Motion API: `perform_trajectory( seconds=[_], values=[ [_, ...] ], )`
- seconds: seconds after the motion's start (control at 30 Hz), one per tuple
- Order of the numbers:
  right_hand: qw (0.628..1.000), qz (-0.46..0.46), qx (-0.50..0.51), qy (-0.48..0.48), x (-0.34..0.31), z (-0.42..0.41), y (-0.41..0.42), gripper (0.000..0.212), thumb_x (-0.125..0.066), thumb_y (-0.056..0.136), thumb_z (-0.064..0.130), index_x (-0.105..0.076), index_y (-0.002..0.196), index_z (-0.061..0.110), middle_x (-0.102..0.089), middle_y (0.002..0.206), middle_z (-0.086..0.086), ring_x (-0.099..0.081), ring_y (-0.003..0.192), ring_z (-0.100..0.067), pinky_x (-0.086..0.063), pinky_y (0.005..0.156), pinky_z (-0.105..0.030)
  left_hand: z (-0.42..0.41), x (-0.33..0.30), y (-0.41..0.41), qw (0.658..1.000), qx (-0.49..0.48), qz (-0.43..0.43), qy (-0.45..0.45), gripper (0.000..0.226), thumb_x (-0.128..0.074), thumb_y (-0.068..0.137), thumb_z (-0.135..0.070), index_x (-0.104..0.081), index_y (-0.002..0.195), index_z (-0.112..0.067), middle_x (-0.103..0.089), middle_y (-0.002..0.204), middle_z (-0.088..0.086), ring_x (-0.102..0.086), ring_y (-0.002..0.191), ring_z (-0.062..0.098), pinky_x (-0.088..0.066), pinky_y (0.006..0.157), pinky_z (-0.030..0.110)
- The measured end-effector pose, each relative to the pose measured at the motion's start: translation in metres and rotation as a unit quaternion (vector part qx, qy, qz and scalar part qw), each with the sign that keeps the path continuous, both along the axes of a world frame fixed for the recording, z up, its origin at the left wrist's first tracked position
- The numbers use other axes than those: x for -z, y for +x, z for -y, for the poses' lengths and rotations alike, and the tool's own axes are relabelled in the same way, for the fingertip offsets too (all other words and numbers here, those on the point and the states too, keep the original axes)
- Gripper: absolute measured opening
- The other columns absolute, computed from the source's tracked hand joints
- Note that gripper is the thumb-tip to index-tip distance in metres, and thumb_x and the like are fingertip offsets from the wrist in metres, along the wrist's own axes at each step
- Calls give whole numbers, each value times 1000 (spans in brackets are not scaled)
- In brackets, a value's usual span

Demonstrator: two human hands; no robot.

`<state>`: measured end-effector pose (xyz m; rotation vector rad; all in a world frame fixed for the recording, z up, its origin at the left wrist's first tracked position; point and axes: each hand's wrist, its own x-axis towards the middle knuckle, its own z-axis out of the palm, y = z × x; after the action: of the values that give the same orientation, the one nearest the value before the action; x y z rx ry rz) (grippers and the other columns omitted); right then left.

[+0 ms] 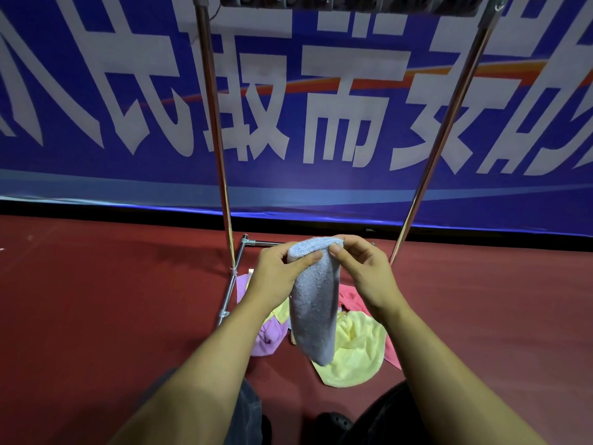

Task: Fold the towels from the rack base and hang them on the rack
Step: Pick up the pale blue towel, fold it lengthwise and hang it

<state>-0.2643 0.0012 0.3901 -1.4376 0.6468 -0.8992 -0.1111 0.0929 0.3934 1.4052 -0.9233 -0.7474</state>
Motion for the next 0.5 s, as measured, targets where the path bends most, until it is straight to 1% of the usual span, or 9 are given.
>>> perform_trajectory(
  seconds=[0.07,0.13,0.2,0.23,0.3,0.33,0.4,0.5],
  values=[
    [999,21,-28,26,-1,2,-3,24,-71,93,11,-69,114,-1,-72,116,-21,-68,106,-22,-52,101,-43,0,-1,-2,1000,8,-2,-5,12,-81,85,-25,-78,95,-30,-80,94,-6,-71,83,2,-56,79,20],
    [994,31,-80,60,-2,4,-6,41,-75,85,10,-64,123,1,-71,124,-18,-67,113,-24,-53,103,-41,-1,-4,-4,1000,15,-2,-13,11,-80,86,-23,-78,94,-30,-80,91,-6,-70,80,1,-55,76,18],
    [989,9,-127,77,-2,4,-8,56,-78,81,6,-59,133,7,-69,130,-15,-66,120,-24,-54,102,-37,-1,-4,-4,1000,16,-6,-15,10,-79,86,-22,-78,94,-28,-80,88,-7,-70,78,1,-54,73,18],
    [986,-4,-146,80,-1,3,-7,59,-78,81,2,-57,136,7,-69,131,-14,-66,122,-26,-54,103,-37,-2,-5,-4,1000,15,-7,-14,9,-79,86,-22,-79,93,-27,-79,85,-7,-69,76,1,-55,72,19],
    [983,-24,-166,78,0,1,-5,56,-77,84,-3,-58,136,6,-70,131,-15,-66,123,-30,-54,104,-39,-2,-6,-3,1000,13,-5,-13,7,-79,86,-22,-79,93,-24,-78,82,-6,-68,74,3,-55,71,22],
    [982,-32,-168,75,0,0,-4,52,-77,85,-3,-60,134,5,-71,129,-15,-67,122,-31,-54,104,-39,-2,-6,-3,1000,12,-5,-13,7,-79,87,-23,-79,94,-23,-79,84,-4,-68,76,4,-57,73,25],
    [984,-51,-161,65,-1,-2,-2,43,-77,87,0,-66,128,5,-74,124,-14,-69,118,-32,-56,101,-38,-2,-7,-2,1000,9,-7,-12,7,-78,88,-23,-79,95,-23,-80,89,-2,-70,79,5,-57,75,27],
    [983,-87,-153,59,-3,-3,-2,31,-80,86,8,-73,116,6,-77,116,-11,-72,113,-31,-57,100,-40,0,-17,1,1000,10,1,-18,8,-75,90,-22,-77,97,-19,-79,92,-1,-71,82,5,-56,76,24]
  ],
)
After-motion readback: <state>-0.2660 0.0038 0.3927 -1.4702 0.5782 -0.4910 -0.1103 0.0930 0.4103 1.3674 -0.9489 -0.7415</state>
